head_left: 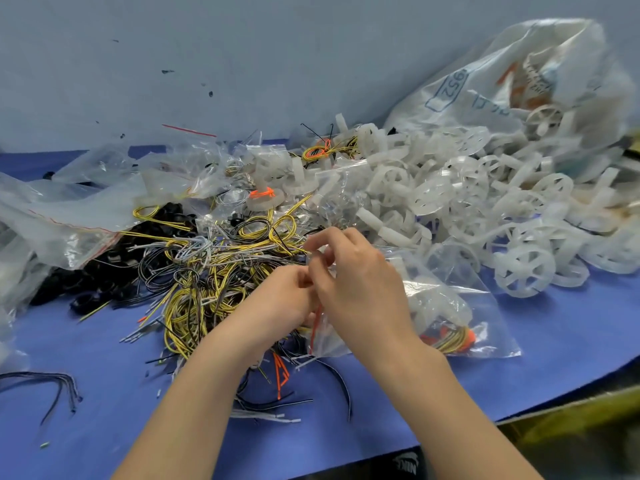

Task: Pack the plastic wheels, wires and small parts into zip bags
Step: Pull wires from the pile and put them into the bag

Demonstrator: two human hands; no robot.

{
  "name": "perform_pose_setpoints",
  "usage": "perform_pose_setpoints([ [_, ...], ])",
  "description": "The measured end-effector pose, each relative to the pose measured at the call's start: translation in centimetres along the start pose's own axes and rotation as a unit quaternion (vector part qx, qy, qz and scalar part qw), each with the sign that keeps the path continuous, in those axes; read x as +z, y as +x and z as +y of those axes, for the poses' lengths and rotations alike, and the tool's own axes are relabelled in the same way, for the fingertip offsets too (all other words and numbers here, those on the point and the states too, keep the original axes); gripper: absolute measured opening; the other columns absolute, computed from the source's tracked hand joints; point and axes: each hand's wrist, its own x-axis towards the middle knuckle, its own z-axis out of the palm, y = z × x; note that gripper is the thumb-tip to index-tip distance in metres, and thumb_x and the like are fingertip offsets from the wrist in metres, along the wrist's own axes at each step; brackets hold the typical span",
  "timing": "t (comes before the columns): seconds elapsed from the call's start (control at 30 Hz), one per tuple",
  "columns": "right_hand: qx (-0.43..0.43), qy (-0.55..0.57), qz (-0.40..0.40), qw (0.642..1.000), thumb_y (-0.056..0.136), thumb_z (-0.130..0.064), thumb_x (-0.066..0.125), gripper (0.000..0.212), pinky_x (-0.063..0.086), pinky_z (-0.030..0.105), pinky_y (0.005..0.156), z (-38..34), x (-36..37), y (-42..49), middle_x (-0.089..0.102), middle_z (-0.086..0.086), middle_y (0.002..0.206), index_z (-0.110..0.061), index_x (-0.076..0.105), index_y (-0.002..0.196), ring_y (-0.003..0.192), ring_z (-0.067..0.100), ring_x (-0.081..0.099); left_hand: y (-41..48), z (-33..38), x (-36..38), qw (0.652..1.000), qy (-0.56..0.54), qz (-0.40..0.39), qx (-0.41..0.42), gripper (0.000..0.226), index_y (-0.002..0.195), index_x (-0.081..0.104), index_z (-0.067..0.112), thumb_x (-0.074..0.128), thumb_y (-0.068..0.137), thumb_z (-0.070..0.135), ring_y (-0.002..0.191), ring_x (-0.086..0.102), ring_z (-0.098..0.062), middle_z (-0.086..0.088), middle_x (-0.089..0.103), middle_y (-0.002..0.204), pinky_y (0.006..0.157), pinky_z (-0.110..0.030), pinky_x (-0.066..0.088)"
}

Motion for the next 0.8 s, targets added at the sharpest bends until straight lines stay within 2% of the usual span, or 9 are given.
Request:
perform_pose_setpoints([
  [0.07, -0.003, 0.002, -0.003, 1.0, 0.095, -0.031, 0.053, 0.013, 0.049, 0.04, 0.072, 0.0, 0.1, -0.1, 0.058, -0.009, 0.102, -0.033, 0.06, 0.105, 0.089, 0.022, 0.061, 0.3, -0.2, 0.2, 0.993, 0.119, 0.012, 0.022, 0.023, 0.077, 0.067, 0.009, 0.051, 0.088, -0.005, 0.043, 0.045, 0.004, 0.01, 0.056, 0.054, 0.046, -0.012, 0.039],
  [0.13, -0.009, -0.001, -0.006, 1.0, 0.096, -0.032, 0.053, 0.012, 0.049, 0.04, 0.072, 0.0, 0.2, -0.1, 0.057, -0.009, 0.102, -0.034, 0.059, 0.105, 0.088, 0.022, 0.061, 0.4, -0.1, 0.4, 0.97, 0.233, 0.011, 0.07, 0.022, 0.105, 0.067, -0.001, 0.055, 0.088, -0.006, 0.055, 0.049, 0.005, -0.002, 0.064, 0.079, 0.053, 0.0, 0.038],
  [0.2, -0.01, 0.0, -0.007, 1.0, 0.096, -0.032, 0.052, 0.012, 0.049, 0.04, 0.072, 0.1, 0.2, -0.1, 0.056, -0.009, 0.101, -0.034, 0.059, 0.106, 0.088, 0.022, 0.061, 0.2, 0.4, 0.8, 0.965, 0.243, -0.001, 0.094, 0.035, 0.124, 0.056, -0.006, 0.054, 0.089, -0.008, 0.093, 0.063, -0.015, -0.02, 0.063, 0.121, 0.066, 0.008, 0.032],
  [0.27, -0.008, 0.005, -0.007, 1.0, 0.096, -0.032, 0.053, 0.012, 0.048, 0.038, 0.07, 0.2, 0.3, -0.1, 0.056, -0.01, 0.101, -0.035, 0.059, 0.106, 0.087, 0.022, 0.061, 0.0, 0.7, 1.2, 0.959, 0.262, -0.021, 0.102, 0.041, 0.136, 0.042, -0.004, 0.045, 0.095, -0.009, 0.128, 0.046, -0.015, -0.018, 0.047, 0.142, 0.085, 0.007, 0.024],
  [0.37, -0.009, 0.007, -0.006, 1.0, 0.096, -0.031, 0.052, 0.013, 0.047, 0.037, 0.068, 0.4, 0.4, 0.1, 0.055, -0.01, 0.099, -0.035, 0.06, 0.105, 0.086, 0.021, 0.06, 0.0, 0.4, 1.2, 0.965, 0.22, -0.046, 0.134, 0.042, 0.124, 0.047, 0.013, 0.045, 0.092, -0.015, 0.095, 0.049, 0.025, 0.006, 0.058, 0.109, 0.078, 0.005, 0.034],
  [0.43, -0.006, 0.016, -0.013, 1.0, 0.096, -0.03, 0.052, 0.013, 0.046, 0.036, 0.068, 0.5, 0.5, 0.2, 0.055, -0.011, 0.099, -0.035, 0.06, 0.105, 0.086, 0.019, 0.059, -0.1, 0.1, 1.0, 0.985, 0.129, -0.051, 0.101, 0.046, 0.109, 0.052, 0.027, 0.046, 0.09, -0.015, 0.074, 0.056, 0.021, 0.015, 0.059, 0.087, 0.063, -0.004, 0.043],
  [0.53, 0.002, 0.03, -0.021, 0.999, 0.096, -0.031, 0.051, 0.013, 0.046, 0.036, 0.07, 0.8, 0.5, 0.4, 0.055, -0.012, 0.1, -0.036, 0.059, 0.105, 0.088, 0.018, 0.059, -0.4, 0.3, 0.7, 0.998, 0.014, -0.049, 0.028, 0.047, 0.082, 0.067, 0.024, 0.039, 0.089, -0.013, 0.042, 0.049, 0.002, 0.009, 0.057, 0.05, 0.04, -0.011, 0.037],
  [0.67, 0.002, 0.037, -0.028, 0.999, 0.095, -0.031, 0.05, 0.013, 0.049, 0.039, 0.073, 1.2, 0.3, 0.7, 0.058, -0.011, 0.102, -0.034, 0.059, 0.104, 0.089, 0.019, 0.06, -0.2, 0.6, -0.7, 0.995, -0.103, -0.014, 0.006, 0.024, 0.098, 0.069, 0.008, 0.045, 0.101, 0.008, 0.067, 0.068, -0.01, -0.003, 0.071, 0.077, 0.059, -0.02, 0.054],
  [0.8, 0.013, 0.028, -0.08, 0.996, 0.097, -0.03, 0.05, 0.015, 0.049, 0.04, 0.077, 1.9, -0.1, 1.5, 0.057, -0.008, 0.097, -0.031, 0.063, 0.106, 0.091, 0.018, 0.057, 0.8, 1.0, -3.5, 0.983, -0.112, 0.143, 0.038, 0.021, 0.101, 0.068, 0.01, 0.047, 0.102, 0.017, 0.064, 0.069, -0.016, -0.008, 0.073, 0.082, 0.055, -0.022, 0.055],
])
